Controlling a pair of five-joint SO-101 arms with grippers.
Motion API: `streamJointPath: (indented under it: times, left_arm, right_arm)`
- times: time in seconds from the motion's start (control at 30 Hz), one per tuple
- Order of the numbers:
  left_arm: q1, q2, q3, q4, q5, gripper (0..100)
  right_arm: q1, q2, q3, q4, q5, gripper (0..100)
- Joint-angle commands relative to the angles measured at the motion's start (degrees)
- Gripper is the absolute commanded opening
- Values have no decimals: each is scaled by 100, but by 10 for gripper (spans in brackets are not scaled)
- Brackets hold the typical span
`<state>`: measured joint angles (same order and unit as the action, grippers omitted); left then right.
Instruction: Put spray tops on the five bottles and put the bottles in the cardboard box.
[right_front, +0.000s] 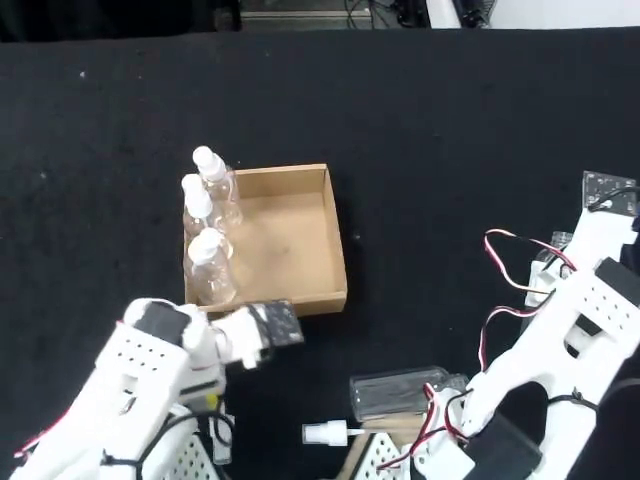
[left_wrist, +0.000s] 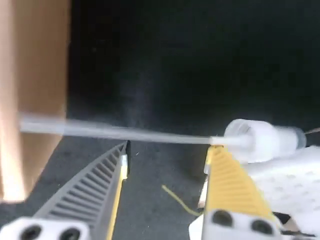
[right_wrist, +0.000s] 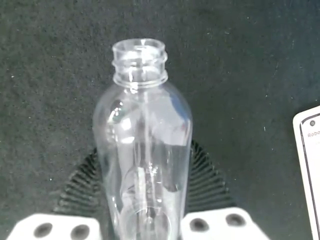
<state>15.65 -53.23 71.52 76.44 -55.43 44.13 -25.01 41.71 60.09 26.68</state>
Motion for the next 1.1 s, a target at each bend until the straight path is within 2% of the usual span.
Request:
streamJointPath:
  times: [0.0, 0.17, 0.3, 0.47, 0.6, 0.77, 0.87, 1.0, 1.07]
  left_arm:
    - [1341, 0, -84, -35, 967, 230]
    - [2360, 62, -48, -1011, 2286, 236]
    - [2580, 44, -136, -1565, 2875, 236]
    - [2422, 62, -453, -1582, 3270, 237]
    - [2580, 62, -479, -1336, 3525, 261]
    - [2844, 26, -523, -1064, 4360, 303]
    - [3178, 9, -224, -958, 4202, 293]
    - [3512, 0, 242, -949, 3446, 267]
    - [3521, 0, 295, -1020, 3516, 266]
  right_arm:
    - [44, -303, -75, -114, 26, 11]
    - [79, -312, -75, -114, 9, 11]
    - [158, -303, -75, -105, 18, 11]
    - [334, -303, -224, -105, 26, 11]
    - [325, -303, -233, -105, 26, 11]
    - [316, -303, -251, -105, 18, 11]
    - [316, -303, -259, -105, 18, 11]
    - [316, -303, -259, -114, 18, 11]
    - [308, -303, -259, -114, 18, 11]
